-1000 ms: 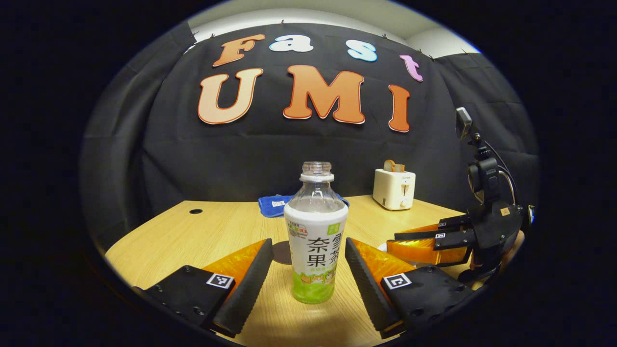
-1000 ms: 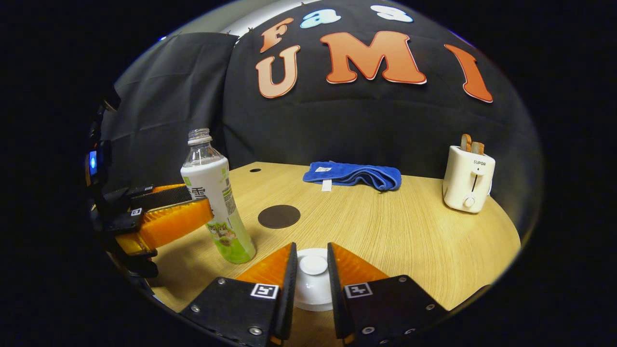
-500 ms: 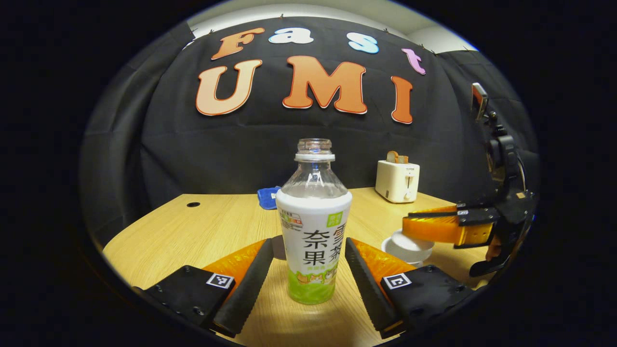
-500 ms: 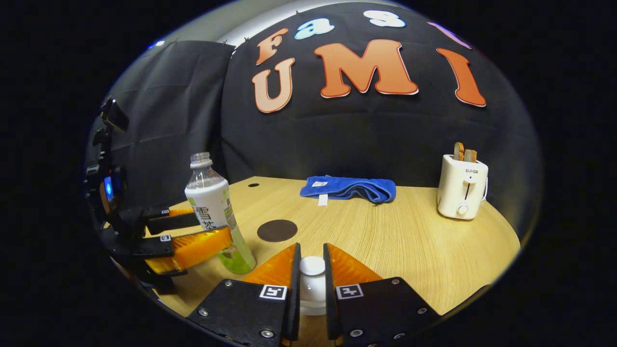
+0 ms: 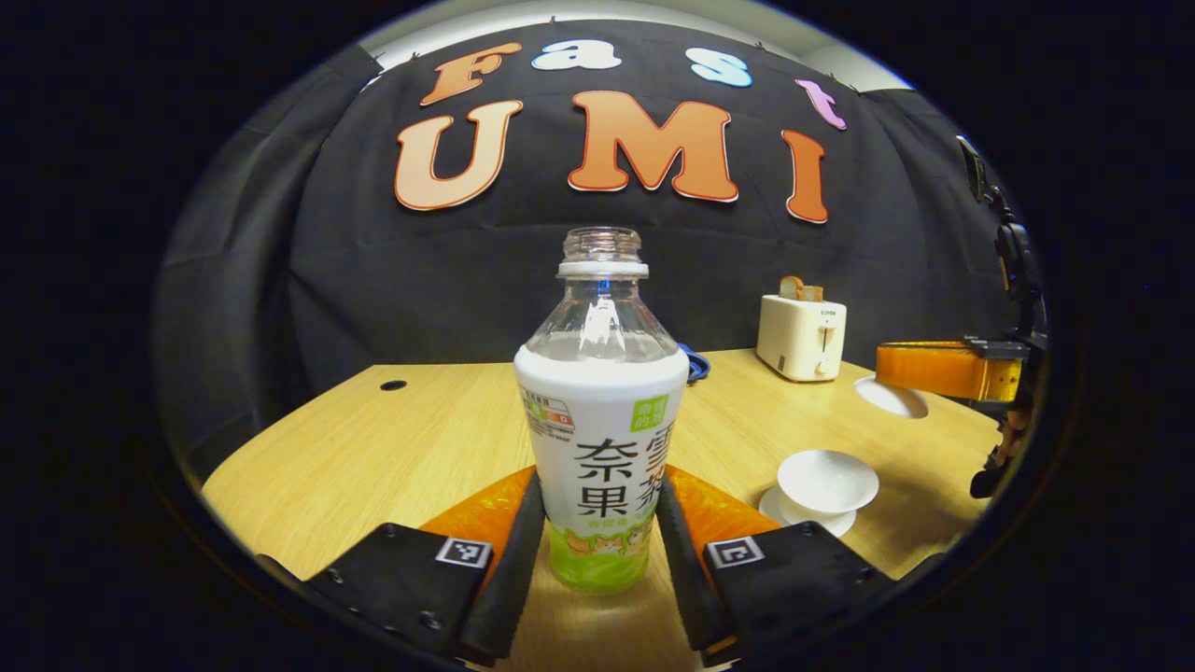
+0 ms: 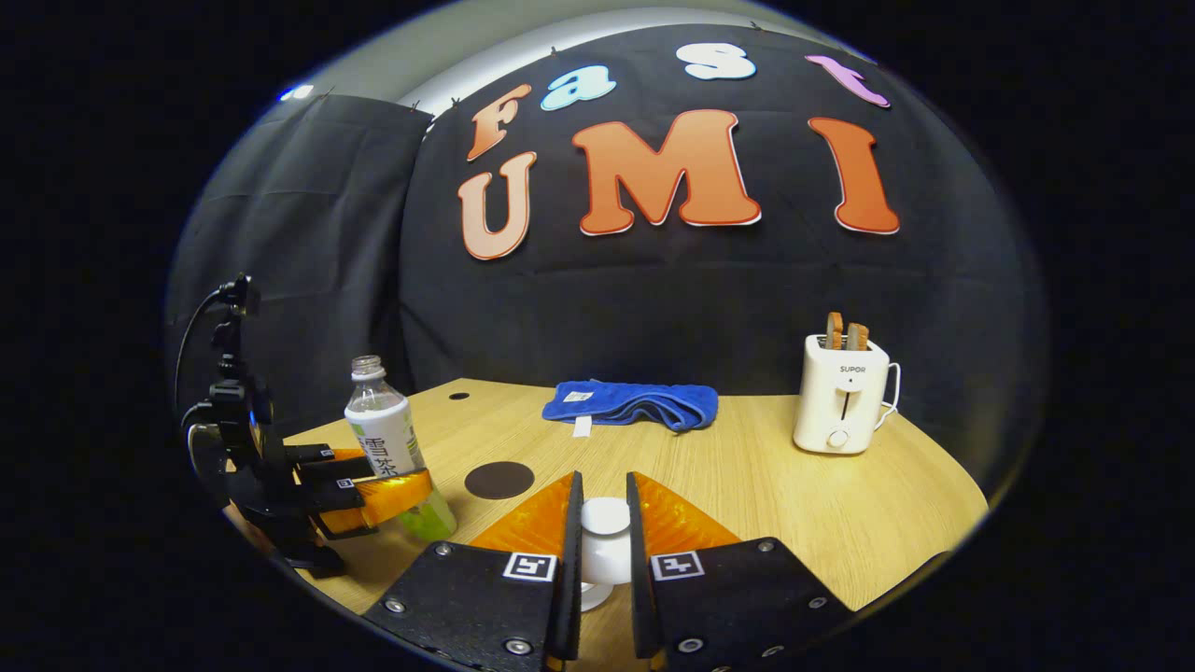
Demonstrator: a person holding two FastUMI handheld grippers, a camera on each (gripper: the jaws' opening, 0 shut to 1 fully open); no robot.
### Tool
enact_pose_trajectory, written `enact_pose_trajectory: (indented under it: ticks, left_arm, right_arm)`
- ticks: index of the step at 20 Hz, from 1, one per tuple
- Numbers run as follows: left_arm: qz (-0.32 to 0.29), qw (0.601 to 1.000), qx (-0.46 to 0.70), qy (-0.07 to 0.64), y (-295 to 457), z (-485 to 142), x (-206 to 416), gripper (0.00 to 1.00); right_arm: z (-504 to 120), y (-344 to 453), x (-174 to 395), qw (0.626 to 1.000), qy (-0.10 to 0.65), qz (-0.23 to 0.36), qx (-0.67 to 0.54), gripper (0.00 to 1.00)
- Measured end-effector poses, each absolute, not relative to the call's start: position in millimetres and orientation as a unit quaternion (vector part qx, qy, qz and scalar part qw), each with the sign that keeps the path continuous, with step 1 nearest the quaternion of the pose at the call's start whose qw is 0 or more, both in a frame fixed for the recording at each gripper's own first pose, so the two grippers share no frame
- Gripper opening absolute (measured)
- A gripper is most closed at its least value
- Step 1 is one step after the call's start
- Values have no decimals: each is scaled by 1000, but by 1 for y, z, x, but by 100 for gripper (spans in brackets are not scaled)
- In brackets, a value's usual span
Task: Open the teacup lid with one hand, grasp the water bottle and pour water into the teacup with the other hand; after pouring, place the water bottle on the coaster and then close the teacup lid.
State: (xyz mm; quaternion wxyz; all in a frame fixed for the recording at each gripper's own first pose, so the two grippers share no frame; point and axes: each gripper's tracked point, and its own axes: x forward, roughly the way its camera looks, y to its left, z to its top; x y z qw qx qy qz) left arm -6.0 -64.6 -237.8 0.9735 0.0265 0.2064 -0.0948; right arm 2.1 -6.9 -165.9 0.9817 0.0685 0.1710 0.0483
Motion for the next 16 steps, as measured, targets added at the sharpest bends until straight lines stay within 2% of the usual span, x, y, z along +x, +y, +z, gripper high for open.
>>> enact_pose_trajectory:
  ticks: [8,16]
  left_arm:
    - [-84,948,221,213,-53,-227,0,66]
    - [-106,884,412,193,-60,-229,11,67]
  right_arm:
    - [-158,-32,-1,985,155,24,66,23]
    - [-154,-63,-7,988,138,-8,66,23]
